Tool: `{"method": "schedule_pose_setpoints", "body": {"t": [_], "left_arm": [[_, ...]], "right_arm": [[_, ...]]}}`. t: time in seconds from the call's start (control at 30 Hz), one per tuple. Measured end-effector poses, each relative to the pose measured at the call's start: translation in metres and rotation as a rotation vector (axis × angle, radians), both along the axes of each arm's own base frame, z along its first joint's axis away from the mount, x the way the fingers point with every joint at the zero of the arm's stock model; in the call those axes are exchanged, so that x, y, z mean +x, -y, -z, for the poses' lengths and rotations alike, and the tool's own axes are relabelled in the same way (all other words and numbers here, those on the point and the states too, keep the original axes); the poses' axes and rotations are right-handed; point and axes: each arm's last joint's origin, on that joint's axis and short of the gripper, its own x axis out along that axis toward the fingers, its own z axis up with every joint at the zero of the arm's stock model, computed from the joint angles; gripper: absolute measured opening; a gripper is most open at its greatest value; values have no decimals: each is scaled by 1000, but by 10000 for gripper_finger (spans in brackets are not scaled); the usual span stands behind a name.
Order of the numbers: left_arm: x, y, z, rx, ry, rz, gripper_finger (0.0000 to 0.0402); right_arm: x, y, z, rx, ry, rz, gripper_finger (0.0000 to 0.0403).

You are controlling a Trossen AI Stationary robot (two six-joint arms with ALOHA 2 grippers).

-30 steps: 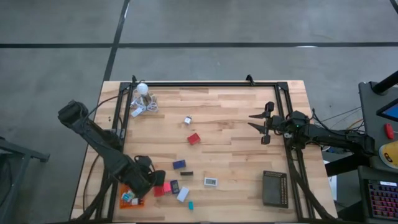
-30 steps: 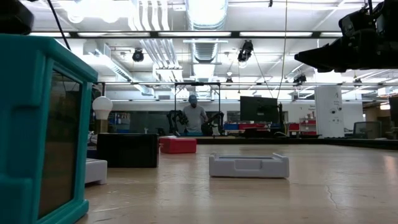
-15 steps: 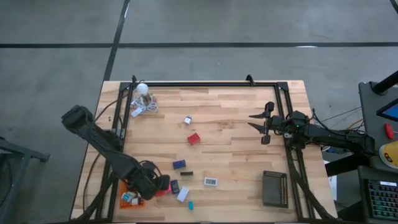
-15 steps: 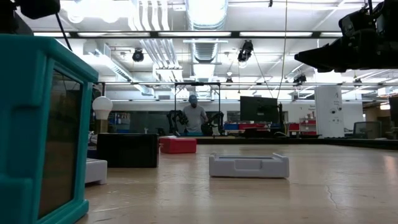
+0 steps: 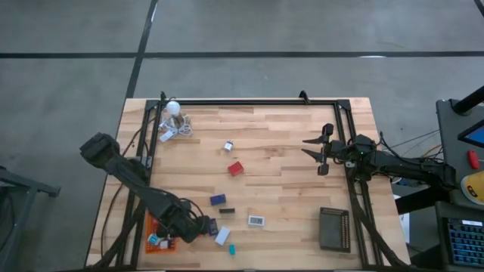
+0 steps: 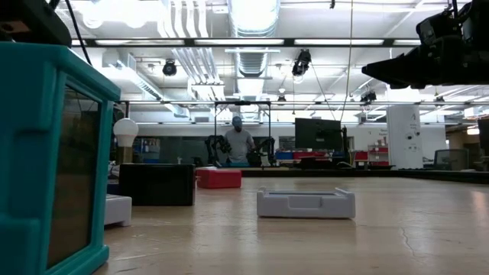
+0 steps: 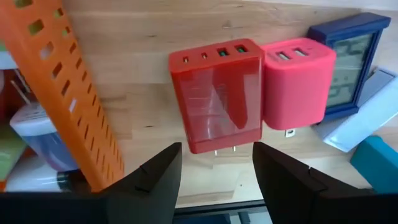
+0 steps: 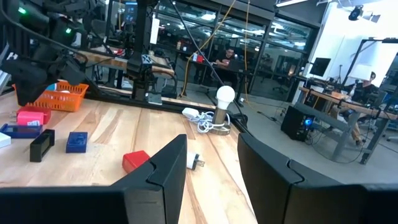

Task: Pick & Place Office items
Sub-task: Put the bottom red charger adapter into the orange bin

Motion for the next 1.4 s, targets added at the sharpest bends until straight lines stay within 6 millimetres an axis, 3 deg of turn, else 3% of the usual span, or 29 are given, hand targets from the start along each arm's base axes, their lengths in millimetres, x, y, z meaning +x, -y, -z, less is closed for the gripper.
{"method": "schedule_pose_setpoints", "body": {"t": [1.4], "left_arm": [[6,-5,1,-33,-24,-5,202]], "right_arm": [[0,0,0,0,0,0,139]]}}
